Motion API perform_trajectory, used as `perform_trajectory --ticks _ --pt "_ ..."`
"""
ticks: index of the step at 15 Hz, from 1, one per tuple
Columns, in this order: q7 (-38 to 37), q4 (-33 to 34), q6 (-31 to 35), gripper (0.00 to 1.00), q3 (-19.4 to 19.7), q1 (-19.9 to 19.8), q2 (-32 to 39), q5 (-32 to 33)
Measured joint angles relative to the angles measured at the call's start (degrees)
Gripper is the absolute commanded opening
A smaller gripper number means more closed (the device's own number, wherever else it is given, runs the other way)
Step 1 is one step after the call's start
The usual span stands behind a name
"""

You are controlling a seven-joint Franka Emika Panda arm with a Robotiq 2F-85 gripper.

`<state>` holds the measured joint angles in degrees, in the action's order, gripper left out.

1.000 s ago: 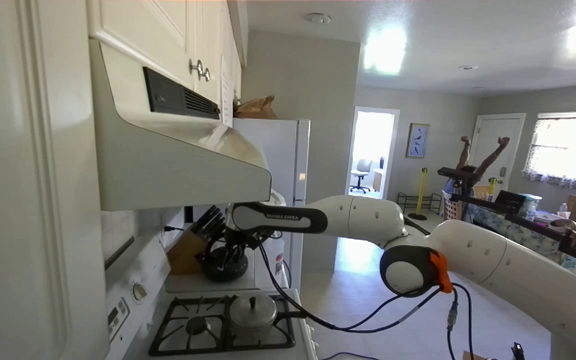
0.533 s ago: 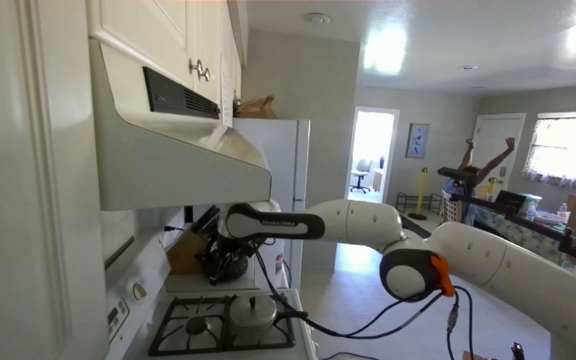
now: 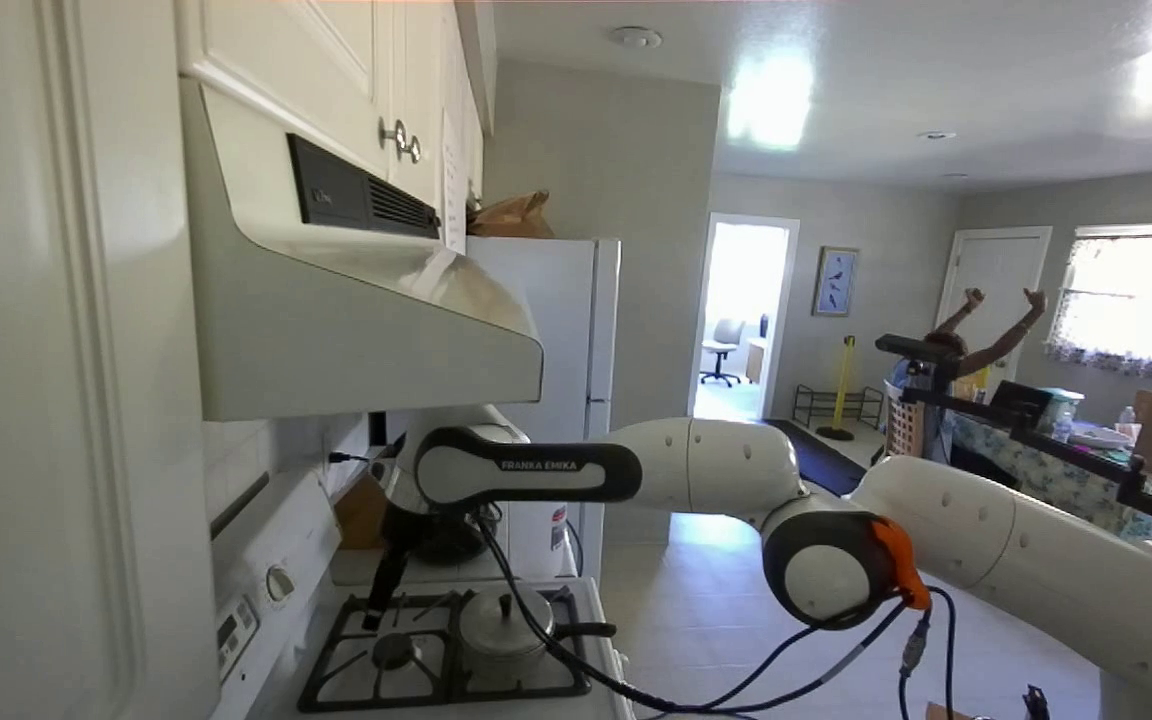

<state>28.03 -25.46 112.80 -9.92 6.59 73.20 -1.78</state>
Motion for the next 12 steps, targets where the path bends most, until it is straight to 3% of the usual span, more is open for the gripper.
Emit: perform_trajectory --ticks 7,12 --pt "15.3 -0.8 -4.6 1.0 -7.2 1.2 0.1 -5.9" --pt "18.9 -0.7 -11.8 1.0 -8.4 1.5 0.5 -7.8"
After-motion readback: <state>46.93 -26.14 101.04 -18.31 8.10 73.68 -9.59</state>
